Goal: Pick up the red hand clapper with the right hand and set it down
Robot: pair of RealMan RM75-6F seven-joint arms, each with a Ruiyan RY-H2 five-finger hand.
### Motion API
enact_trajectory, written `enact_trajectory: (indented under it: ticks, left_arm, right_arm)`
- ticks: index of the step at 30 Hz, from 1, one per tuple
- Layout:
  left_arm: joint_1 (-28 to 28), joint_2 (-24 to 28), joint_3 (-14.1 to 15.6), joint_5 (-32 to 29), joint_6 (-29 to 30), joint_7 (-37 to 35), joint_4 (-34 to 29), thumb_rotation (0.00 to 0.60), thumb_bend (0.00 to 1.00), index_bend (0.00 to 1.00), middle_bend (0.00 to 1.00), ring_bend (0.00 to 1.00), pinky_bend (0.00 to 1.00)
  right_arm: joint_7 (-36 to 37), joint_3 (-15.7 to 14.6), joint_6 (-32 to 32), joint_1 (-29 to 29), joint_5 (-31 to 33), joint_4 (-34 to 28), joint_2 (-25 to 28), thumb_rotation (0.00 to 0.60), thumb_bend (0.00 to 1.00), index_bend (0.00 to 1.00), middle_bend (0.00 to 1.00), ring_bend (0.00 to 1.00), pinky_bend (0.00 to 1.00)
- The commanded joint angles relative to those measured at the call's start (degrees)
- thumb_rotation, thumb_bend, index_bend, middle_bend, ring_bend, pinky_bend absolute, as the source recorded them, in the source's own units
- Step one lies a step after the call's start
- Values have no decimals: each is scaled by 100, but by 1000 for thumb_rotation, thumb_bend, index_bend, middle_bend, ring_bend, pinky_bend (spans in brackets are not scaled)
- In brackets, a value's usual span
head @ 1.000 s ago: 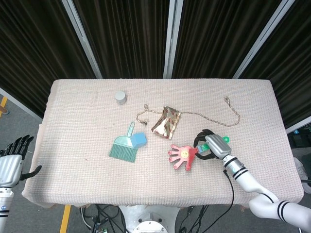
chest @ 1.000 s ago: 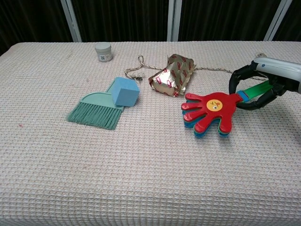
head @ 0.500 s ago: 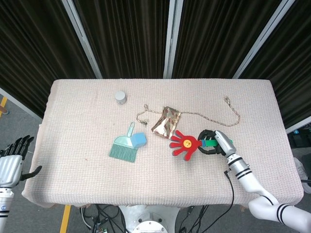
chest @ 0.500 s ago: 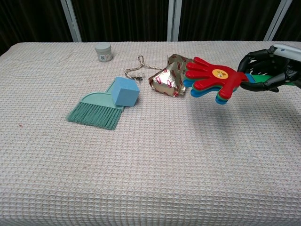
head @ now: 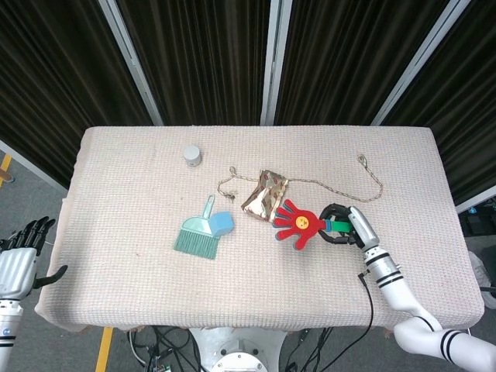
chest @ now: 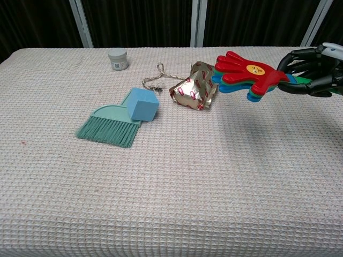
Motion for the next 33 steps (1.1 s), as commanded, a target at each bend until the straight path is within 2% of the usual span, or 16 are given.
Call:
enact_trajectory:
  ticks: [1, 9, 12, 15, 17, 20, 22, 24, 27, 30, 33]
  left_arm:
    - [-2, -2, 0, -1, -5, 0, 3, 600, 208, 72, 28, 0, 135]
    - [-7, -8, 2, -11, -27, -5, 13, 600, 208, 72, 28, 0, 136]
    - [-8, -8, 5, -12, -34, -7, 15, 600, 208, 72, 28, 0, 136]
    - [-11, -18, 5, -21, -47, -18, 29, 600, 208, 72, 28, 0, 136]
    - [-14, -21, 9, -19, -59, -24, 34, 600, 209, 72, 28, 0, 136]
    - [-21, -20, 10, -13, -66, -31, 38, 600, 209, 72, 29, 0, 136]
    - [-21, -12, 11, -19, -74, -28, 35, 600, 208, 72, 28, 0, 136]
    - [-22, -8, 12, -21, -80, -36, 27, 600, 208, 72, 28, 0, 136]
    - [-28, -11, 16, -22, -97, -47, 24, 600, 208, 72, 29, 0, 142]
    - [-33, -9, 17, -19, -103, -45, 24, 600, 208, 72, 29, 0, 146]
    - [-28, 4, 11, -14, -80, -42, 15, 600, 208, 72, 28, 0, 145]
  right_arm:
    - [410, 88, 15, -41, 39, -224, 87, 600, 626, 995, 800, 904, 1000]
    - [3291, 399, -323, -92, 81, -1019, 750, 600, 631, 994, 802, 904, 1000]
    - [3615, 401, -345, -91, -21, -947, 857, 600, 624, 994, 801, 904, 1000]
    - [3633, 335, -387, -70, -128, -888, 893, 600, 623, 994, 802, 904, 1000]
    - [3060, 256, -398, -22, -220, -708, 868, 600, 624, 994, 802, 904, 1000]
    - [1249, 157, -303, 53, -299, -439, 716, 600, 625, 992, 802, 904, 1000]
    - [-246, 60, -450, 164, -300, -414, 734, 600, 632, 989, 801, 904, 1000]
    - [-1724, -44, -883, 362, -201, -631, 942, 600, 636, 970, 801, 904, 1000]
    - [-3302, 35, -1109, 463, 334, -1087, 1063, 600, 624, 940, 802, 904, 1000]
    - [-4002, 173, -1191, 503, 931, -1543, 1155, 600, 622, 939, 802, 904, 1000]
    - [-3921, 328, -1179, 481, 1257, -1849, 1218, 600, 622, 939, 802, 904, 1000]
